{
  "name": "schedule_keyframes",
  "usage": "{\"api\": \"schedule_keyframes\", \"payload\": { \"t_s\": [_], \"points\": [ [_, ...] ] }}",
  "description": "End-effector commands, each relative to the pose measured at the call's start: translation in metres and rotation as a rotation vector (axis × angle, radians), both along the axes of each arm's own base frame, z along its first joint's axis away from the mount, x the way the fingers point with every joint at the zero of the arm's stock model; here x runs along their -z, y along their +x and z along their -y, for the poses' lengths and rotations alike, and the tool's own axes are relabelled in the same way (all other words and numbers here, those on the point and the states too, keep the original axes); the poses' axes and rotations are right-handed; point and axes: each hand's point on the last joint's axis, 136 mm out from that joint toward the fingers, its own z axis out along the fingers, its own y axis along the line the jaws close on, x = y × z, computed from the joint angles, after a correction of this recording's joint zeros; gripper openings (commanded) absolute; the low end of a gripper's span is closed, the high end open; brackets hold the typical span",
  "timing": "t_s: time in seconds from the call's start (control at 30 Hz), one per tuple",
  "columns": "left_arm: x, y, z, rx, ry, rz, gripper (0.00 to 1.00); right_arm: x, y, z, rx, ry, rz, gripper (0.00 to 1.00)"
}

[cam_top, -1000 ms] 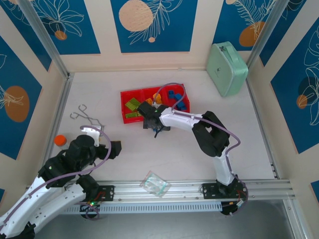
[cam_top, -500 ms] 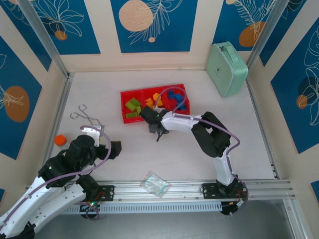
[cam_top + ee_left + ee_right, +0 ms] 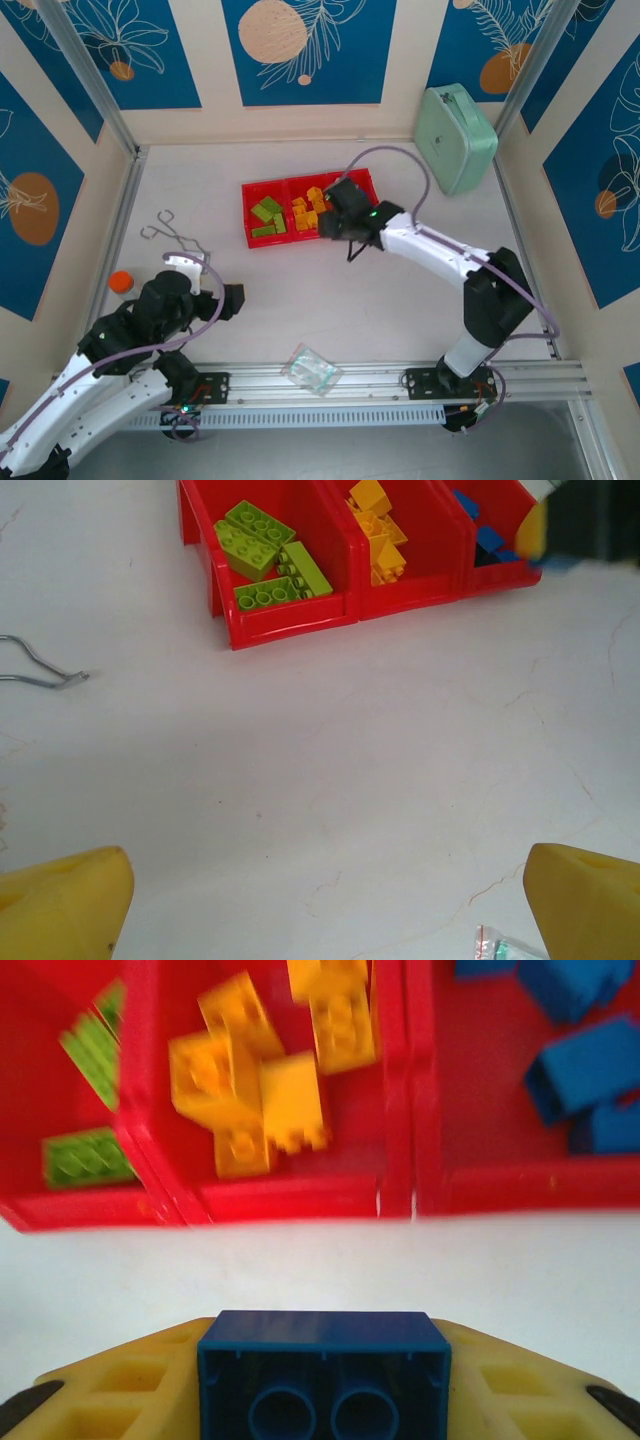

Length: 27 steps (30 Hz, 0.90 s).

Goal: Sort the legos into containers by color
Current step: Place the lego in the container.

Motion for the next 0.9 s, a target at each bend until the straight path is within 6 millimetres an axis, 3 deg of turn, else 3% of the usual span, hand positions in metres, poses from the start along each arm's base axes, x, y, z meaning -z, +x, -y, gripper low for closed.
{"api": "schedule_keyframes", "payload": {
  "t_s": [0.0, 0.17, 0.37, 0.43, 0.5, 0.67, 0.73, 0.87],
  "points": [
    [0.001, -0.001, 0.002, 0.016, 0.015, -0.001, 1.00, -0.016, 0.027, 0.016, -0.074, 0.047, -0.012, 0.40],
    [0.006, 0.002, 0.001, 0.005, 0.044, -0.021, 1.00, -0.005, 0.085, 0.036, -0.036, 0.170, -0.068, 0.40],
    [0.007, 0.002, 0.000, -0.003, 0.047, -0.025, 1.00, 0.026, 0.122, 0.032, -0.054, 0.237, -0.161, 0.48],
    [0.008, 0.003, 0.000, -0.008, 0.047, -0.023, 1.00, 0.037, 0.125, 0.032, -0.057, 0.237, -0.186, 0.53],
    [0.010, 0.003, 0.000, -0.011, 0.052, -0.027, 1.00, 0.041, 0.124, 0.030, -0.060, 0.236, -0.190, 0.64],
    [0.014, 0.006, 0.001, -0.012, 0.085, -0.046, 1.00, 0.032, 0.112, 0.029, -0.095, 0.196, -0.184, 0.94],
    [0.017, 0.009, 0.000, -0.017, 0.108, -0.048, 1.00, 0.023, 0.105, 0.030, -0.103, 0.189, -0.177, 0.99],
    [0.027, 0.026, -0.001, -0.057, 0.154, 0.011, 0.99, -0.008, 0.082, 0.039, -0.106, 0.179, -0.110, 0.99]
  ]
}}
